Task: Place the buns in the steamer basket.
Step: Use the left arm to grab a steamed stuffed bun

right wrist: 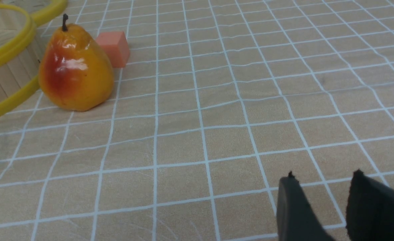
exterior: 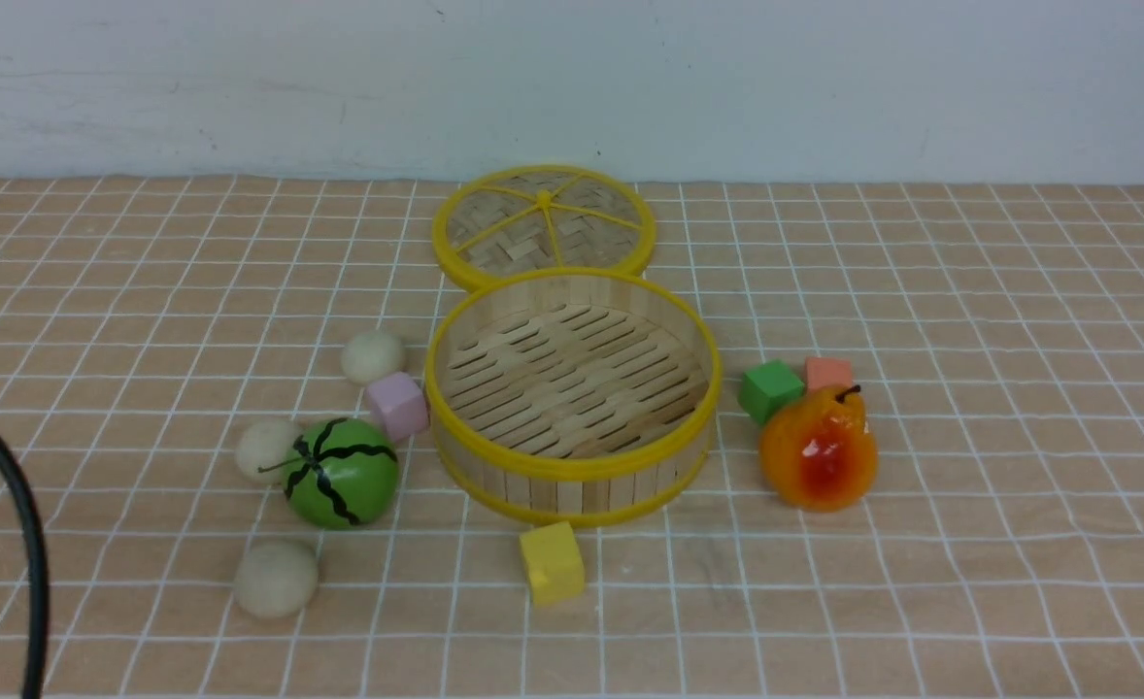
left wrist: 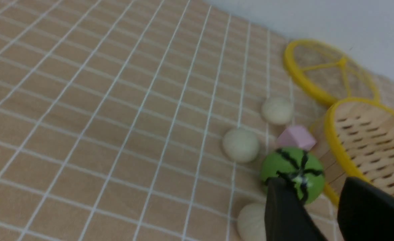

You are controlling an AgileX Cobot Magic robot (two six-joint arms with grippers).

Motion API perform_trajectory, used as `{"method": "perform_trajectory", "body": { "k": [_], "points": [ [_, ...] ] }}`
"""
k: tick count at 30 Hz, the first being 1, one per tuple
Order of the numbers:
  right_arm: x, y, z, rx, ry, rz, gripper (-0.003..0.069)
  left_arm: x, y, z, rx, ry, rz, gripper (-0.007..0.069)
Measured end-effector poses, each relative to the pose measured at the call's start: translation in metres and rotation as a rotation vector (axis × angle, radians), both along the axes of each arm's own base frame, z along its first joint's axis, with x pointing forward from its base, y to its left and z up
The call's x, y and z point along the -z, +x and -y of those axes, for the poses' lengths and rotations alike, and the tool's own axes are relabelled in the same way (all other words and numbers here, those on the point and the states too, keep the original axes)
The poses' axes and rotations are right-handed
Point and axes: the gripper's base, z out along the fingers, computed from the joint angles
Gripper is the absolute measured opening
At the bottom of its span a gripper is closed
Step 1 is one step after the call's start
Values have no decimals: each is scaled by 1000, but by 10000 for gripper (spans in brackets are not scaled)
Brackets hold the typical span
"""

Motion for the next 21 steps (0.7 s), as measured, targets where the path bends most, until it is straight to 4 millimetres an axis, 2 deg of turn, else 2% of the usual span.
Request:
{"method": "perform_trajectory", "body": {
  "k": [1,5,8,14,15,18,19,21],
  "points": [
    [0,0,0,0,0,0,241,1,1,0,0,1,-6,238],
    [0,0,0,0,0,0,241,26,19,2,-3,-1,-175,238],
    [0,0,0,0,0,0,241,33,32,4,5,9,-277,238],
    [0,0,0,0,0,0,241,23,65,12,80,43,-435,238],
    [0,0,0,0,0,0,241,21,77,16,117,40,-482,238],
    [0,0,0,0,0,0,241,24,100,25,213,49,-585,238],
    [0,0,0,0,0,0,241,24,102,25,214,43,-592,238],
    [0,0,0,0,0,0,241,34,119,32,283,43,-676,238]
  ]
}}
